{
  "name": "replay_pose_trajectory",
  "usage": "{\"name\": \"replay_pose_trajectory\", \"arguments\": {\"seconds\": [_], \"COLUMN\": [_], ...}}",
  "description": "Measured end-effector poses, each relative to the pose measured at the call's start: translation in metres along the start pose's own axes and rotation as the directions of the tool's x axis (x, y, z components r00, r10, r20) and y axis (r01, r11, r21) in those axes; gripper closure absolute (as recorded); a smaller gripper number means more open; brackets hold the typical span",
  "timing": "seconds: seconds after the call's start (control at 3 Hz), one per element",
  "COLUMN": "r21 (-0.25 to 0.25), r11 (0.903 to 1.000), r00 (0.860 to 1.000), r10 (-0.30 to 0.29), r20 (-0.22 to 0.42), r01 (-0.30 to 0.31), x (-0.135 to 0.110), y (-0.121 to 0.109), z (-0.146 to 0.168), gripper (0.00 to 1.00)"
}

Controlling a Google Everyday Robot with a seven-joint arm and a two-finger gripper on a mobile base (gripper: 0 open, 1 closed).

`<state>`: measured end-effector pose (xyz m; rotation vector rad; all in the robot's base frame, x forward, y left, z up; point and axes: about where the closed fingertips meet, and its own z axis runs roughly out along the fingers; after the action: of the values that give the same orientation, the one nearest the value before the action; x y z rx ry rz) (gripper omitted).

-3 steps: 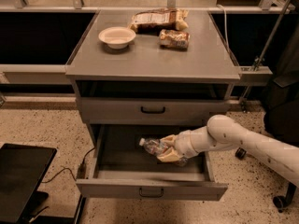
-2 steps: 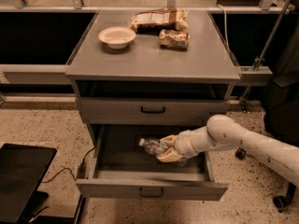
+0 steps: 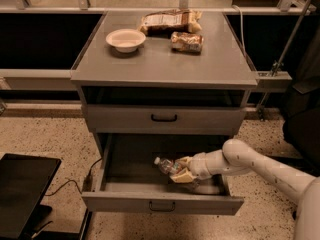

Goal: Place water bottle into middle drawer

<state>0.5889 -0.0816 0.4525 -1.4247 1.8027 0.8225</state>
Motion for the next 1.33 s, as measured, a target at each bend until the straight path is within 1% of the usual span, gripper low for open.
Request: {"name": "replay_pose_trajectory", "arguments": {"seconds": [0.33,0.67,1.33], "r21": [0.014,0.01,0.01], "r11": [0.9978,0.9973,0.9973], "r00": [0.998,0.997,0.997], "r10": [0.064,0.073,0.073], "r20": [0.023,0.027,0.027], "r01": [-0.064,-0.073,-0.073], "x": [0.0441,0.0492,0.0492], "y": [-0.0116,-0.0107,-0.0107], "z": [0.0217,0.0265,0.0265], "gripper": [1.0,0.81,0.35]}}
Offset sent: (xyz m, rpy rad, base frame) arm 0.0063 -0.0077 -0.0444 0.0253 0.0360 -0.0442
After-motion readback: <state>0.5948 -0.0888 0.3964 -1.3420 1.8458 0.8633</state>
